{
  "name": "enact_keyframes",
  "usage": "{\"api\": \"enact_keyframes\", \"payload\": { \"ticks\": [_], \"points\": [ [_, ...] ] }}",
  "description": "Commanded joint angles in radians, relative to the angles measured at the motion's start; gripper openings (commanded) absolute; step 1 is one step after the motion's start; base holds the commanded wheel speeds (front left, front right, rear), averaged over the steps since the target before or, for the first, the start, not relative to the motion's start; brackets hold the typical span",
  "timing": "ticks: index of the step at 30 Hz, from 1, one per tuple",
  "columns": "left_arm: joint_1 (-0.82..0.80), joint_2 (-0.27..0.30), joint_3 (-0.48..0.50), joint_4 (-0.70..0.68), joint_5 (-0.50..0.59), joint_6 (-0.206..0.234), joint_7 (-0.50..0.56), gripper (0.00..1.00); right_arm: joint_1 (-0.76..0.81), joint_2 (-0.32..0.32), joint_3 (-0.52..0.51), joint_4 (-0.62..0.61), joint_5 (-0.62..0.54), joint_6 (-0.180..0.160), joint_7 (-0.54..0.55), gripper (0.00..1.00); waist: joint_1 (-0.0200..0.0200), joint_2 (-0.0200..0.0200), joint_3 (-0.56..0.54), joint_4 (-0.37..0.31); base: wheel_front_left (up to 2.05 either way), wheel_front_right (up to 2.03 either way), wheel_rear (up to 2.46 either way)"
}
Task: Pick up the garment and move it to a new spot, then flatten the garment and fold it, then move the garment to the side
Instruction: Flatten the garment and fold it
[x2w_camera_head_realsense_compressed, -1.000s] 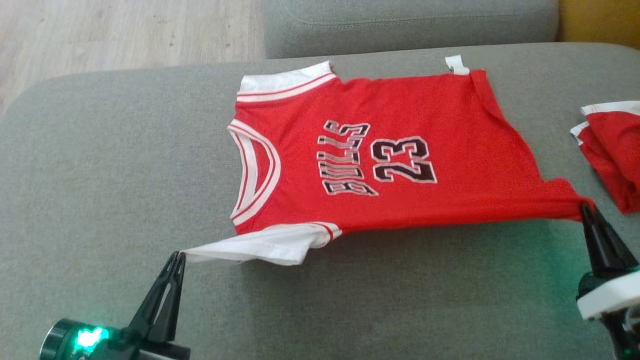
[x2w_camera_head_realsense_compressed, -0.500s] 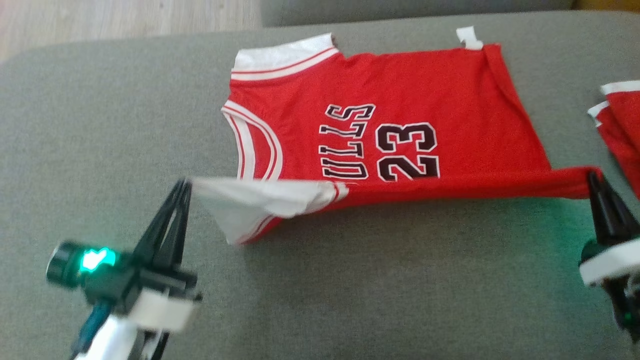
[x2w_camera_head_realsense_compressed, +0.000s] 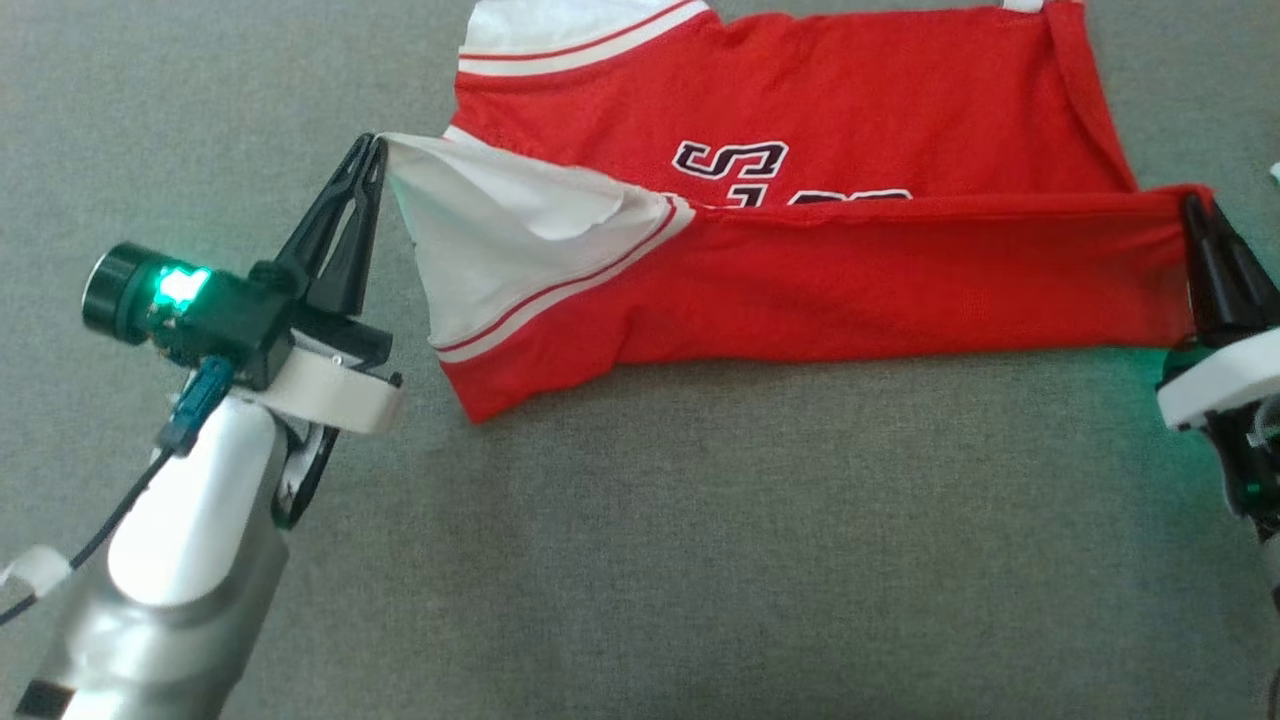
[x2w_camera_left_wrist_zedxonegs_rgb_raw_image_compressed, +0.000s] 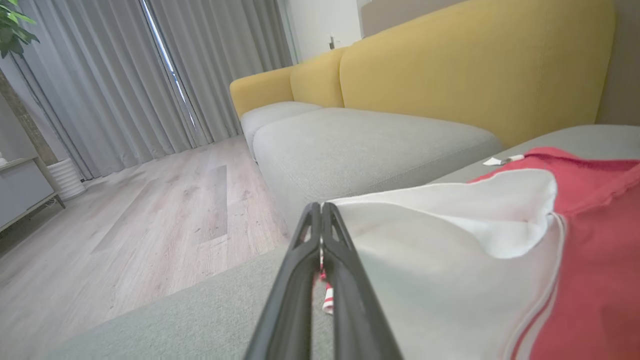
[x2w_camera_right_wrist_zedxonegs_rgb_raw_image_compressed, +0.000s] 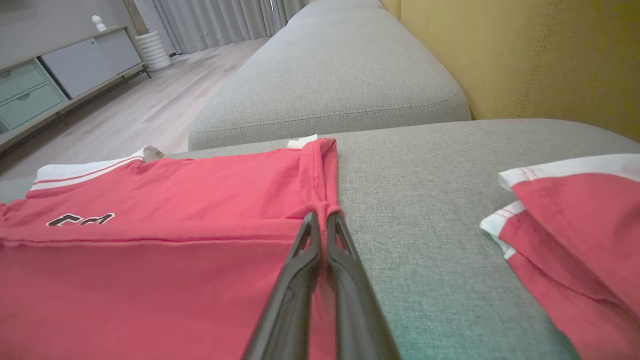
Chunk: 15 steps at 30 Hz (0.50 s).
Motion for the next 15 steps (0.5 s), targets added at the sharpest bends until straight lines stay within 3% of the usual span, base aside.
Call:
{"api": "enact_keyframes", "payload": {
  "ticks": [1,2,3,5,15],
  "points": [
    [-0.048,0.024,0.030,0.009,0.013,-0.004,-0.013,0.00,-0.015,-0.021,0.021,-0.004,-0.006,-0.001,-0.013,0.00,-0.0004,0.0000,0.010,0.000,0.00,0.00,0.00],
    [-0.059,0.019,0.031,0.030,0.013,-0.004,-0.015,0.00,-0.023,-0.019,0.027,0.006,-0.006,-0.001,-0.019,0.22,-0.0004,0.0000,0.011,-0.001,0.00,0.00,0.00],
    [-0.066,0.011,0.032,0.047,0.007,-0.008,-0.017,0.10,-0.030,-0.017,0.031,0.016,-0.005,-0.001,-0.025,1.00,-0.0004,0.0000,0.012,-0.001,0.00,0.00,0.00],
    [-0.071,0.001,0.035,0.072,0.001,-0.013,-0.019,1.00,-0.039,-0.010,0.040,0.036,-0.005,-0.001,-0.039,1.00,-0.0004,0.0000,0.010,-0.005,0.00,0.00,0.00],
    [0.138,-0.093,0.085,0.067,-0.099,0.049,-0.010,1.00,0.028,0.031,0.038,0.039,0.016,-0.001,-0.089,1.00,-0.0004,0.0000,-0.049,-0.026,0.00,0.00,0.00]
  ]
}}
